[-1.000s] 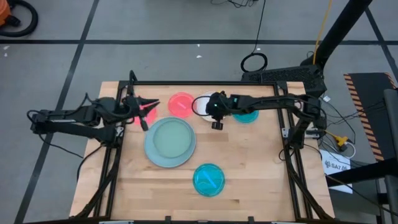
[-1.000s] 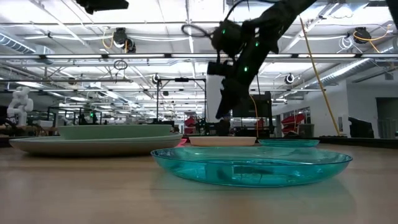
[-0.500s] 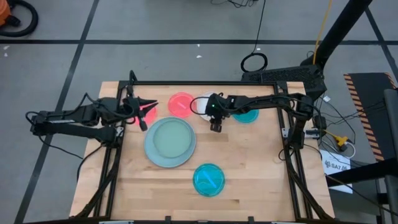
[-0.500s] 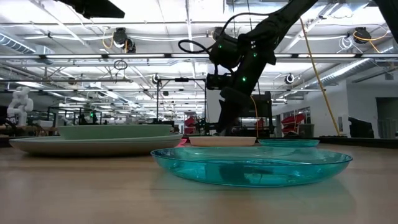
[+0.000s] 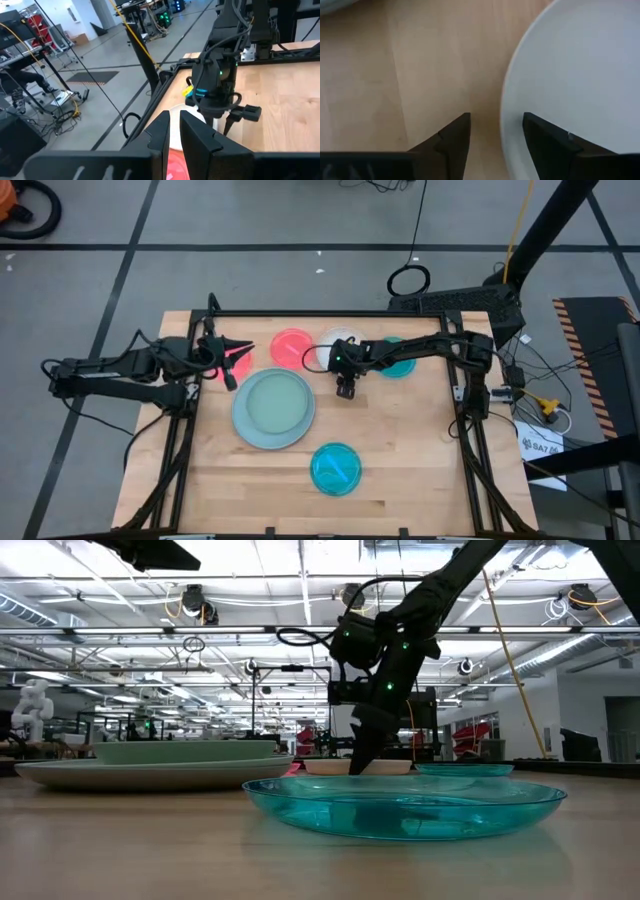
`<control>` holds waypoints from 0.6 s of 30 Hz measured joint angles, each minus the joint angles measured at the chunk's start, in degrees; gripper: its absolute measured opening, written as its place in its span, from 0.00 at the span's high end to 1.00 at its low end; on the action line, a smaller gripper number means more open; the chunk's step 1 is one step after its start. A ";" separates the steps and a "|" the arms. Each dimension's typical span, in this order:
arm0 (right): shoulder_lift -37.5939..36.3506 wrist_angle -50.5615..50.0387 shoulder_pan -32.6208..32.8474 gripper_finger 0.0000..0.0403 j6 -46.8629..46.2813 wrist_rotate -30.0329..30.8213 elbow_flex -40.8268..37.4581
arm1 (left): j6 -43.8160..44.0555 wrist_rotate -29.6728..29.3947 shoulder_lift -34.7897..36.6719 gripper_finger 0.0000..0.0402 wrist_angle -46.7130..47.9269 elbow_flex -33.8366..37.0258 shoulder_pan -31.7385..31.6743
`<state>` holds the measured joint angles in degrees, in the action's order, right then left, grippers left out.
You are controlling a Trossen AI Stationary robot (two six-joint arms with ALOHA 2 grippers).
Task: Stack plastic plates
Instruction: Stack the white plate on top of the light green plate
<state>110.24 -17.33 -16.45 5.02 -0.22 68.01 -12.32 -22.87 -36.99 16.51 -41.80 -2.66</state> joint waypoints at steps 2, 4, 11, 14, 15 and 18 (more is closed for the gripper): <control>0.86 0.35 0.09 0.57 0.01 1.16 0.12 | 0.01 -0.01 0.00 0.87 0.04 0.00 0.00; 1.11 0.31 0.09 0.59 0.01 1.25 0.19 | 0.02 0.00 0.00 0.87 0.09 0.00 0.01; 1.02 2.15 0.09 0.78 -1.05 1.57 0.02 | 0.20 -0.01 0.00 0.87 0.13 0.00 0.11; 1.05 2.64 0.09 0.88 -1.16 1.72 -0.02 | 0.20 -0.02 0.00 0.87 0.45 0.00 0.11; 1.03 2.67 0.09 0.92 -1.20 1.86 -0.02 | 0.20 -0.02 0.00 0.87 0.52 0.00 0.11; 0.94 2.67 0.10 0.98 -1.09 2.19 -0.02 | 0.20 0.00 0.00 0.87 0.55 -0.01 0.11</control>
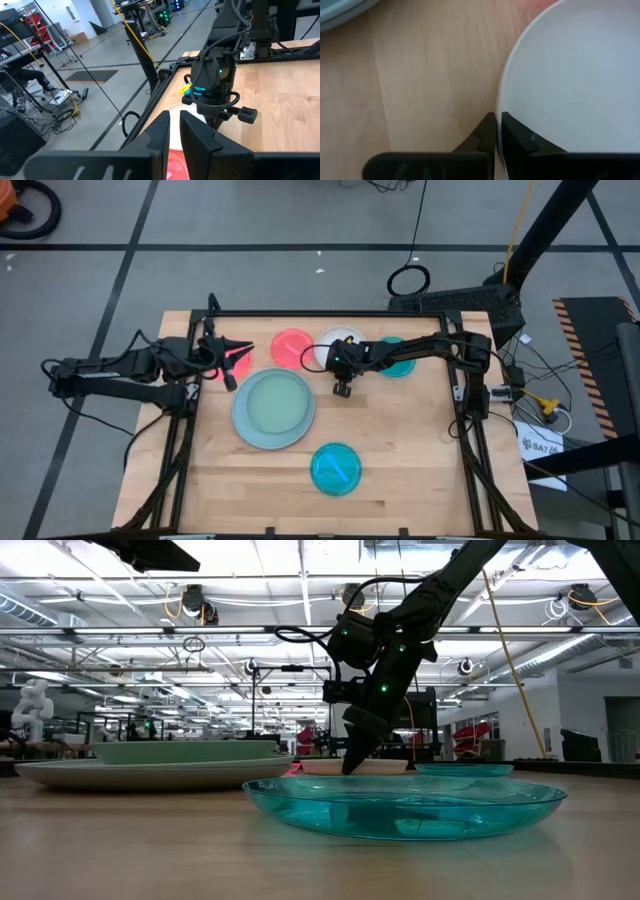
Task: Stack plastic plates
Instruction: Stack the white plate on top of the light green plate
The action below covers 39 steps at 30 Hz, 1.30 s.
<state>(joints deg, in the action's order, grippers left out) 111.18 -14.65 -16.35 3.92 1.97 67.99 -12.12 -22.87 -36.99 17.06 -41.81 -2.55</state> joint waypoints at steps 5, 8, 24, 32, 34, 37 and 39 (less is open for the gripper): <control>-0.80 -0.95 0.35 0.96 -1.02 0.22 -0.08 | 0.28 0.00 0.00 0.87 1.09 -0.01 0.00; -2.68 -2.95 0.96 0.98 -0.76 2.54 -0.20 | 0.40 0.00 0.00 0.87 1.20 -0.01 0.00; -14.87 -2.02 8.06 0.99 0.23 5.65 0.51 | 0.63 0.00 -0.01 0.87 1.19 -0.01 0.00; -8.63 -2.21 12.64 0.99 2.78 5.39 9.41 | 0.52 0.00 -0.02 0.87 0.92 -0.01 0.00; -6.31 -4.15 13.61 0.99 4.14 5.39 12.81 | 0.42 0.00 0.00 0.87 0.75 -0.01 0.00; -2.85 -5.93 14.87 0.99 5.82 4.59 17.62 | 0.39 0.00 0.00 0.87 0.79 -0.01 0.00; -0.88 -6.54 15.41 0.99 6.60 2.39 20.39 | 0.37 0.00 0.00 0.87 0.78 -0.01 0.00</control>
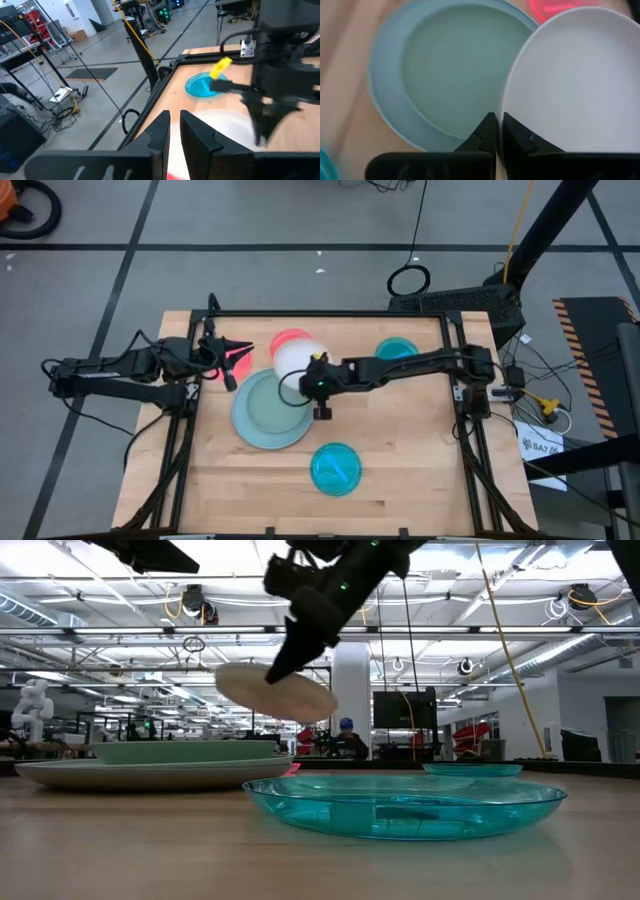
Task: Stack plastic plates
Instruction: Stack the white plate on top of the light green plate
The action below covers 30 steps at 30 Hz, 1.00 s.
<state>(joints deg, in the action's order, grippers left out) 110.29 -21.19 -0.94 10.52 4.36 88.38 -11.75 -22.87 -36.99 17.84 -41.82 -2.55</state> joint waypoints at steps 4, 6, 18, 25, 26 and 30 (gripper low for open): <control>3.60 -0.44 1.04 0.99 1.07 -2.99 4.64 | 0.00 0.00 0.00 0.87 0.00 0.00 0.01; 5.26 -0.37 1.50 0.99 1.47 -4.88 6.30 | 0.00 0.00 0.00 0.87 -0.01 0.00 0.04; 17.22 -9.46 5.27 0.99 8.54 -5.73 21.33 | 0.02 0.00 0.00 0.87 0.03 -0.02 0.02; 18.95 -14.05 6.60 0.99 11.55 -1.13 25.81 | 0.02 0.00 -0.01 0.87 0.44 -0.01 0.00; 18.63 -14.90 6.74 0.99 11.87 0.27 25.81 | 0.02 0.01 0.00 0.87 0.49 -0.02 0.00; 17.61 -18.28 7.32 0.99 13.03 2.62 25.81 | 0.02 0.02 0.00 0.87 0.57 -0.02 0.00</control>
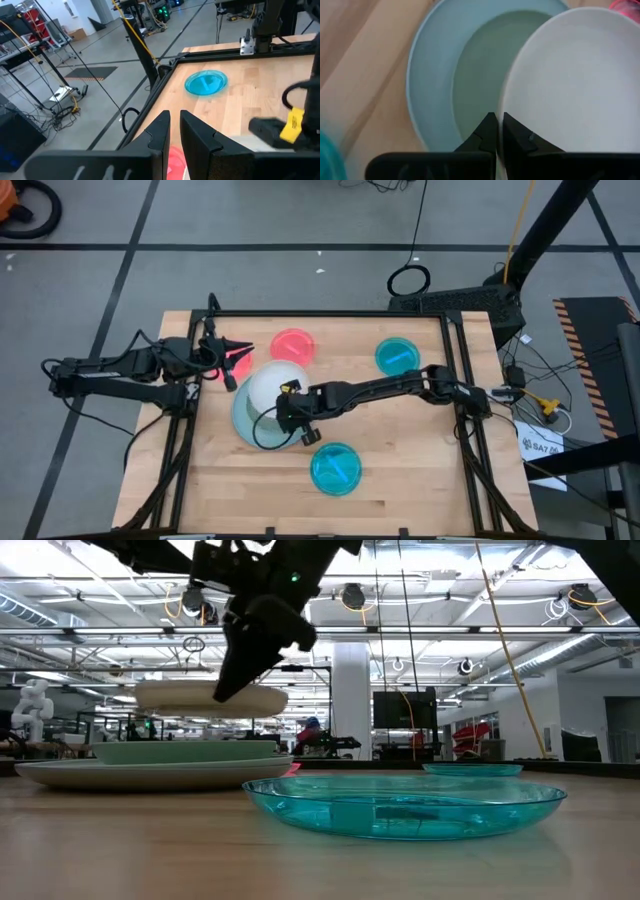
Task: Stack plastic plates
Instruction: Stack the white plate on top of the light green plate
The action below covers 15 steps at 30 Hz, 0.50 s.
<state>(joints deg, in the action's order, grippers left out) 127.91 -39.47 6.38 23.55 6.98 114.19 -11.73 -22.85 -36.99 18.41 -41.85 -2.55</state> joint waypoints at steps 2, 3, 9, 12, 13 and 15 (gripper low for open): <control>-0.14 -0.64 0.48 0.99 0.06 0.51 0.08 | 0.07 -0.01 -0.02 0.87 -0.01 0.00 0.00; -0.14 -1.35 0.76 0.99 0.09 0.51 0.09 | 0.07 0.00 -0.02 0.87 0.03 0.00 0.00; -0.05 -1.91 1.85 0.99 0.00 -1.72 0.04 | 0.26 0.00 0.00 0.87 0.00 0.00 0.00; 0.00 -0.98 1.70 0.99 -0.31 -3.84 0.04 | 0.38 0.00 -0.01 0.87 0.00 0.00 0.00; 0.30 -0.55 1.62 0.99 -0.33 -4.21 0.04 | 0.47 0.00 0.00 0.87 0.00 0.00 0.00; 0.69 0.17 1.37 0.99 -0.33 -5.53 0.04 | 0.52 0.00 -0.02 0.87 0.02 0.00 0.00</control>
<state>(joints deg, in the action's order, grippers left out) 128.60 -39.30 7.75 23.22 1.45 114.24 -11.20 -22.85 -37.01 18.44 -41.85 -2.55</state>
